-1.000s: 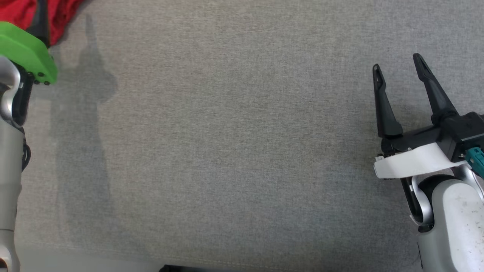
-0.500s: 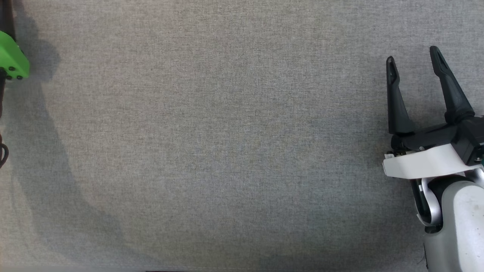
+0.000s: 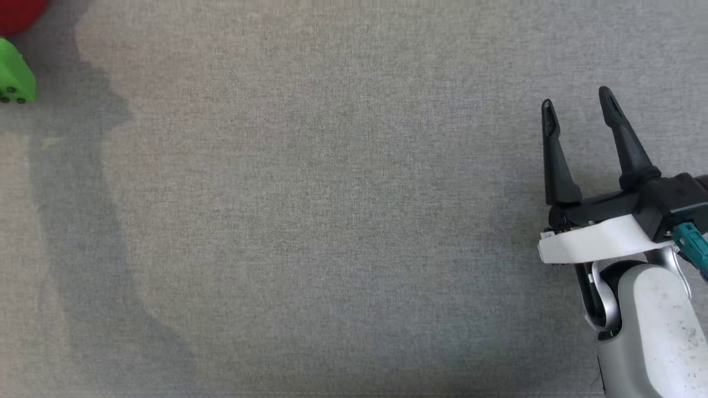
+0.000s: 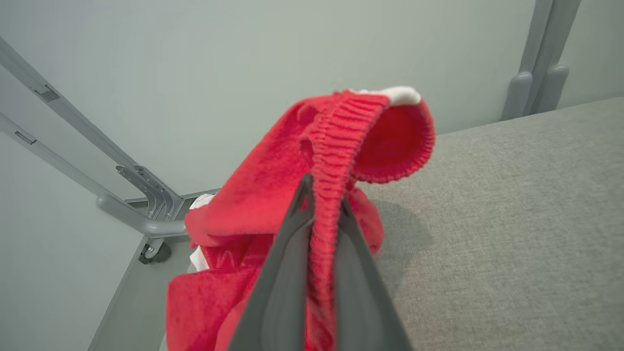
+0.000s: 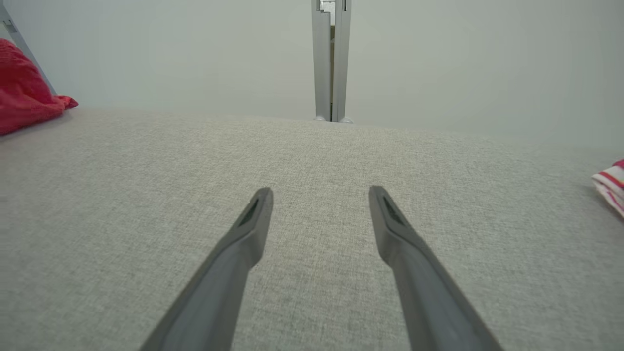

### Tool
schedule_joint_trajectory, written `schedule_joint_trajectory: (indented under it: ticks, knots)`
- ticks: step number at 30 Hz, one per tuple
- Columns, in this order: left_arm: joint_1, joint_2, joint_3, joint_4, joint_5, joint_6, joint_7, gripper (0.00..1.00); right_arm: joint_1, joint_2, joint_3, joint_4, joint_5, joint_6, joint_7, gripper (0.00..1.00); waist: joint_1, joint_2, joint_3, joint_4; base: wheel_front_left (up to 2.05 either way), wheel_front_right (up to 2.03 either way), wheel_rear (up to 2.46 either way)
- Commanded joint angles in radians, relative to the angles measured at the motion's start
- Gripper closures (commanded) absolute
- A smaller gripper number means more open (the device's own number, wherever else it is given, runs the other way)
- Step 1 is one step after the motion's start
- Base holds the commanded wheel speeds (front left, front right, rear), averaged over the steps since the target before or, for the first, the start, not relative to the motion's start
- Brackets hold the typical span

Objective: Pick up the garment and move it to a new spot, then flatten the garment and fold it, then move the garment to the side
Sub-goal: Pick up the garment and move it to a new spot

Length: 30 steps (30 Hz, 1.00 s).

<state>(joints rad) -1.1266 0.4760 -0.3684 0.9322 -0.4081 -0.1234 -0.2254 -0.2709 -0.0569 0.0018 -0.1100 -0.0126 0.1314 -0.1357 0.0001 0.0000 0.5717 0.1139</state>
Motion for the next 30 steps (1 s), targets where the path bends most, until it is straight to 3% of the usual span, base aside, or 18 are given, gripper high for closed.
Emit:
schedule_joint_trajectory:
  ticks: [1,8,16,23,30]
  knots:
    - [-0.020,0.002,-0.015,-0.014,0.012,-0.004,-0.002,1.00,-0.001,0.001,-0.001,0.020,0.008,-0.002,-0.014,0.00,-0.0001,0.0000,-0.095,-0.032,0.00,0.00,0.00]
    - [0.006,-0.034,-0.159,-0.143,0.006,-0.007,0.033,1.00,0.033,0.006,-0.023,0.122,0.058,-0.002,-0.065,0.00,-0.0001,0.0000,-0.263,-0.098,0.00,0.00,0.00]
    - [0.020,-0.042,-0.334,-0.359,-0.081,-0.007,0.112,1.00,0.065,0.006,-0.047,0.191,0.118,-0.002,-0.101,0.00,-0.0001,0.0000,-0.396,-0.207,0.00,0.00,0.00]
    - [0.049,-0.084,-0.408,-0.575,-0.203,-0.007,0.138,1.00,0.089,0.006,-0.081,0.219,0.144,-0.002,-0.119,0.00,-0.0001,0.0000,-0.415,-0.270,0.00,0.00,0.00]
    - [0.288,-0.105,-0.459,-0.700,-0.280,0.011,0.045,1.00,0.104,0.006,-0.099,0.236,0.166,-0.002,-0.128,0.00,-0.0001,0.0000,-0.393,-0.284,0.00,0.00,0.00]
